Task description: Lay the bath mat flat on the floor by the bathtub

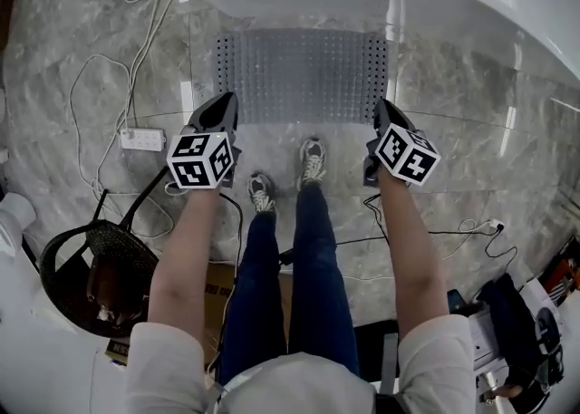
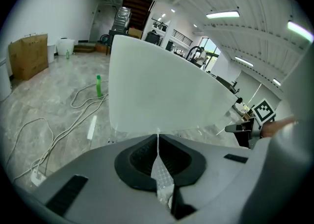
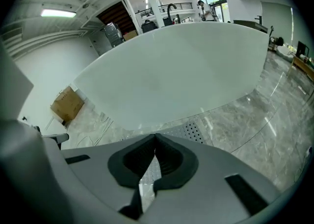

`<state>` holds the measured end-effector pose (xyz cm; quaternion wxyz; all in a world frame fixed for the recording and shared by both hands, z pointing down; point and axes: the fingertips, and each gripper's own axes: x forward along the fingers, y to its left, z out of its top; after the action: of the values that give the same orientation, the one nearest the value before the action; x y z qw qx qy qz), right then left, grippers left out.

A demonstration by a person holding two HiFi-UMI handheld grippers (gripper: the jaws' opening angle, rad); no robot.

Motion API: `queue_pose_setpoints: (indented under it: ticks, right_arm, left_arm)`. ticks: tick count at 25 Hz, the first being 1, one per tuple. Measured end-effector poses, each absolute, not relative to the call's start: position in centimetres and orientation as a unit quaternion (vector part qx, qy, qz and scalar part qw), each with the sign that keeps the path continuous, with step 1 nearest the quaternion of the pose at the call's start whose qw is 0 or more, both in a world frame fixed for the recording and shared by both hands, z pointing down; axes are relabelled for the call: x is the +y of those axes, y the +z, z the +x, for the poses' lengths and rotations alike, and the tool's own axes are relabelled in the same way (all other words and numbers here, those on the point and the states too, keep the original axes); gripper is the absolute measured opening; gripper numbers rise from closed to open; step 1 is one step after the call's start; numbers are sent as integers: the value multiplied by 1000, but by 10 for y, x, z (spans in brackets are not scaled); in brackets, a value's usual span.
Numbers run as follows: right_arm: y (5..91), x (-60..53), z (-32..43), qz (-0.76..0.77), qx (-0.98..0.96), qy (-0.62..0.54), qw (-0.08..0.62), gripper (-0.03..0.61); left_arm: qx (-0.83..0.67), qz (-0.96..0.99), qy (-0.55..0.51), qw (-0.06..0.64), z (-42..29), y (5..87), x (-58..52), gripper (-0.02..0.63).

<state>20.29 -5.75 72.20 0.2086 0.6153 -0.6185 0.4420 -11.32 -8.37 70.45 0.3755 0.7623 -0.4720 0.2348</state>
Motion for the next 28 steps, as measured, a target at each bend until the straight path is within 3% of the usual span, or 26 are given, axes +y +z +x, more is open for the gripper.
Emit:
queue_pose_setpoints:
  ticks: [6, 16, 28]
  right_arm:
    - [638, -38, 195, 626, -621, 443, 165, 31]
    - [510, -32, 160, 617, -673, 381, 145, 31]
    - [400, -1, 143, 618, -701, 335, 122, 31]
  left_arm:
    - [-469, 777, 196, 372, -115, 627, -64, 40]
    - [-447, 822, 162, 313, -125, 501, -51, 40]
    - [-462, 827, 121, 296, -133, 397, -18, 40]
